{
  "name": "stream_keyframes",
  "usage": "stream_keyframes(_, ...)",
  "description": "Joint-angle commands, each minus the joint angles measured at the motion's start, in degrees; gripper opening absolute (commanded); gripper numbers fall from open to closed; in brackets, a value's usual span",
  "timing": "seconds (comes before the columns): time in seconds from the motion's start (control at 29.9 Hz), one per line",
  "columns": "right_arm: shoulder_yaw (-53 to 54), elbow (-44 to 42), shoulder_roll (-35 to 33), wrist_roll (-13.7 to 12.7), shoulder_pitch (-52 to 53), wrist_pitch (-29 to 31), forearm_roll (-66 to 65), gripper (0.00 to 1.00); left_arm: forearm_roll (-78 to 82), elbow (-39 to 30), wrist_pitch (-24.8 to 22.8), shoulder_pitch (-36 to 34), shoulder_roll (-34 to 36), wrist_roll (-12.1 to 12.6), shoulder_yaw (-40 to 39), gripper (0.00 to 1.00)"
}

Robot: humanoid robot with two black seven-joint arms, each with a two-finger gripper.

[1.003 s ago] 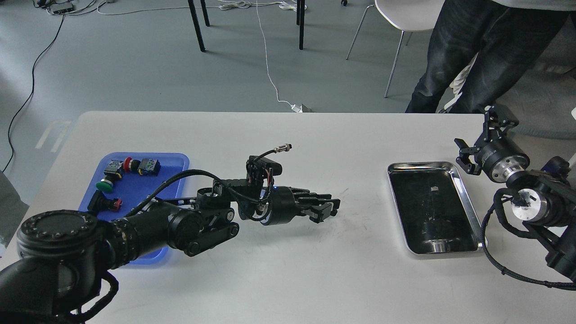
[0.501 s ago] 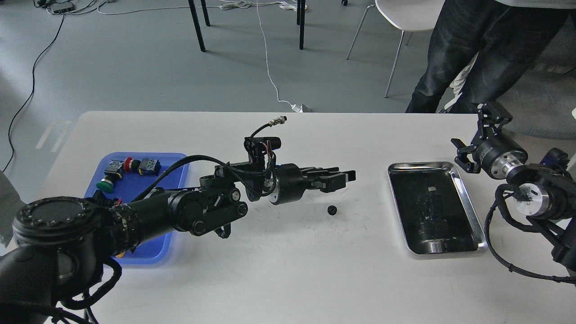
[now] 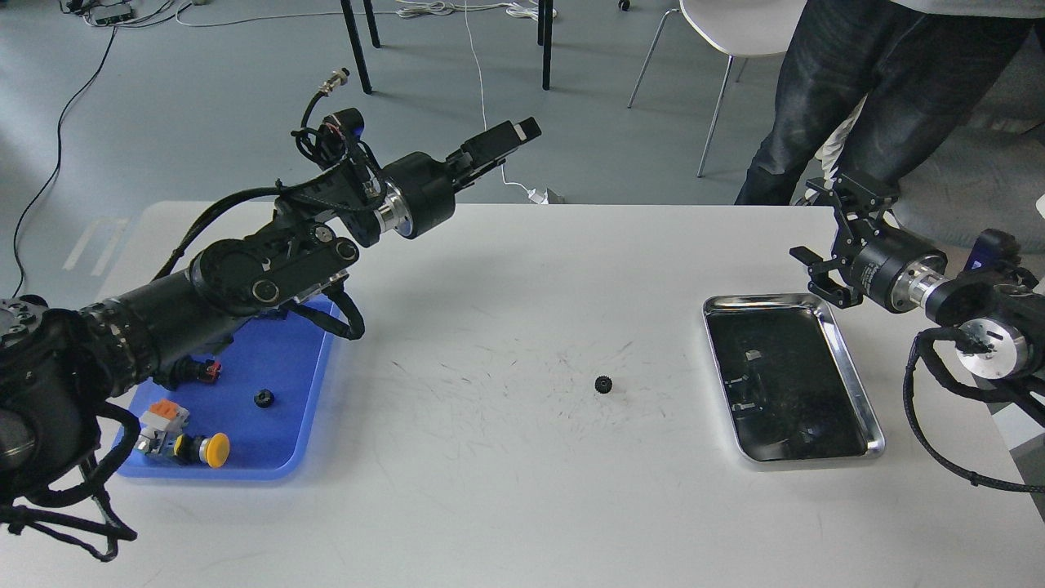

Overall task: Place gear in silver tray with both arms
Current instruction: 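Release the gear on the table and raise the left arm away, then move the right gripper toward the black gear on the table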

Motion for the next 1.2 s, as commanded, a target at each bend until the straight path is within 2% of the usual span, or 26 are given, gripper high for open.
stream_keyframes(0.0, -5.07, 1.00, -1.30, -0.48, 2.69, 1.18, -1.92, 0.99, -2.05, 0.62, 0.44, 0.16, 2.55, 0.00, -3.29, 0.97)
stream_keyframes(0.13, -12.80, 3.37, -2.62, -0.13, 8.04, 1.53, -7.63, 0.99, -5.83, 5.53, -0.08, 0.42, 3.61, 0.00, -7.25, 0.98)
stream_keyframes(0.3, -17.12, 4.52, -3.76, -0.04, 13.06, 1.62, -9.48, 0.99, -11.45, 15.46, -0.35, 0.60, 3.17, 0.00, -7.78, 0.98)
stream_keyframes(0.33, -17.13, 4.52, -3.76, -0.04, 13.07, 1.62, -9.49, 0.99, -11.46, 15.48, -0.35, 0.60, 3.17, 0.00, -7.78, 0.98)
stream_keyframes(0.37, -18.61, 4.78, -3.76, -0.04, 15.42, 1.62, -11.32, 0.99, -14.59, 19.57, -1.30, 0.69, 2.82, 0.00, -7.78, 0.98)
stream_keyframes(0.43, -19.85, 5.14, -3.67, -0.04, 17.10, 1.62, -12.47, 0.99, -16.72, 21.19, -3.15, 1.04, 2.64, 0.00, -7.78, 0.98)
stream_keyframes(0.53, -21.87, 5.49, -3.50, -0.04, 19.21, 1.62, -14.23, 0.98, -20.76, 21.46, -6.23, 3.14, 3.08, 0.00, -7.87, 0.98)
stream_keyframes(0.74, -25.21, 5.40, -2.18, 0.14, 22.03, 2.67, -16.51, 0.98, -24.03, 21.46, -6.85, 4.38, 3.79, 0.00, -7.34, 0.98)
stream_keyframes(0.9, -27.76, 5.31, -1.39, 0.23, 23.53, 2.67, -23.63, 0.98, -24.29, 21.54, -7.11, 5.08, 5.10, 0.00, -7.52, 0.98)
stream_keyframes(1.0, -27.67, 5.23, -0.78, 0.23, 24.14, 2.67, -29.69, 0.98, -24.56, 21.63, -9.31, 5.08, 5.37, 0.00, -7.78, 0.98)
stream_keyframes(1.17, -27.67, 5.23, -0.77, 0.23, 24.14, 2.67, -29.70, 0.98, -24.56, 21.63, -9.31, 5.08, 5.37, 0.00, -7.78, 0.98)
